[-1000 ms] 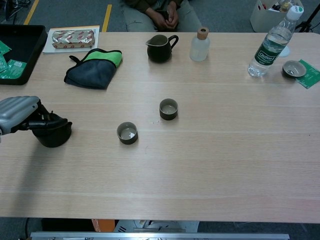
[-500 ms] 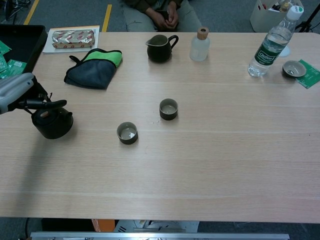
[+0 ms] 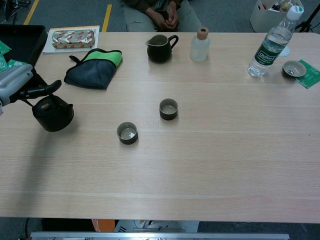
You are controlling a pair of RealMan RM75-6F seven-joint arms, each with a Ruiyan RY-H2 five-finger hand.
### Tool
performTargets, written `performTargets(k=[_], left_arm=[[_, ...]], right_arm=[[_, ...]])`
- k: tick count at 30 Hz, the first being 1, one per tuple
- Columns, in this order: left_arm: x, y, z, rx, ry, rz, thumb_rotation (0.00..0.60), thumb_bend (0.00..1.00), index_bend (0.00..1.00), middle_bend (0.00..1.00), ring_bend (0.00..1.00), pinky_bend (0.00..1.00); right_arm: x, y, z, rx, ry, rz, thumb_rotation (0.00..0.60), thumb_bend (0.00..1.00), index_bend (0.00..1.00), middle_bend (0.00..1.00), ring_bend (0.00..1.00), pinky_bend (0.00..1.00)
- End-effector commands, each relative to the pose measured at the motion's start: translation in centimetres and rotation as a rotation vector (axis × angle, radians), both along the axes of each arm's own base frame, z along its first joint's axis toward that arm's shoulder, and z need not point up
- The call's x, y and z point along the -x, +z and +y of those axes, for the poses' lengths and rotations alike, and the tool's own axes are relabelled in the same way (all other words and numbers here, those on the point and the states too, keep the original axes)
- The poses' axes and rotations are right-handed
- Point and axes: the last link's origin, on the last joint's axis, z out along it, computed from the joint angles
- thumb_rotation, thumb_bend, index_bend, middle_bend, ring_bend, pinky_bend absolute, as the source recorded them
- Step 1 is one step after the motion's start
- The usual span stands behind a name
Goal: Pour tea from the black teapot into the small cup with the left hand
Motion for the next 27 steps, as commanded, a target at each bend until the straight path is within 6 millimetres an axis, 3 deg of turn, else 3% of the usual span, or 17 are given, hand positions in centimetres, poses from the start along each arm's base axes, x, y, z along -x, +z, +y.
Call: performTargets(k=[1, 4, 9, 20, 23, 27], left_arm=[[0.0, -0.1, 0.0, -0.006, 0.006, -0.003, 0.144, 0.43, 1.00, 1.00, 0.95, 0.20], [0.1, -0.1, 0.0, -0.002, 0.004, 0.006, 0.203, 0.44, 1.00, 1.00, 0.95, 0.20], [0.0, -0.2, -0.1, 0.001, -0.010, 0.018, 0.354, 0.47, 0.99, 1.00, 0.94, 0.20], [-0.5, -0.4, -0.5, 0.004, -0.040, 0.002, 0.548, 0.47, 0.96, 1.00, 0.92, 0.20], [-0.8, -0.4, -0.8, 0.012, -0.056, -0.004, 0.557, 0.47, 0.96, 1.00, 0.92, 0.20], [-1.4, -0.4, -1.2, 0.020, -0.070, -0.020, 0.481, 0.47, 0.96, 1.00, 0.92, 0.20]], right_arm=[[0.0, 0.0, 0.0, 0.000, -0.003, 0.001, 0.600, 0.11, 0.27, 0.36, 0.29, 0.32], [0.1, 0.0, 0.1, 0.001, -0.004, 0.000, 0.600, 0.11, 0.27, 0.36, 0.29, 0.32], [0.1, 0.0, 0.0, 0.000, -0.002, 0.001, 0.600, 0.11, 0.27, 0.36, 0.29, 0.32], [0.1, -0.1, 0.0, -0.001, -0.007, 0.003, 0.600, 0.11, 0.27, 0.36, 0.29, 0.32], [0.1, -0.1, 0.0, -0.001, -0.007, 0.003, 0.600, 0.11, 0.27, 0.36, 0.29, 0.32], [0.1, -0.2, 0.0, -0.004, -0.007, 0.004, 0.600, 0.11, 0.27, 0.36, 0.29, 0.32]])
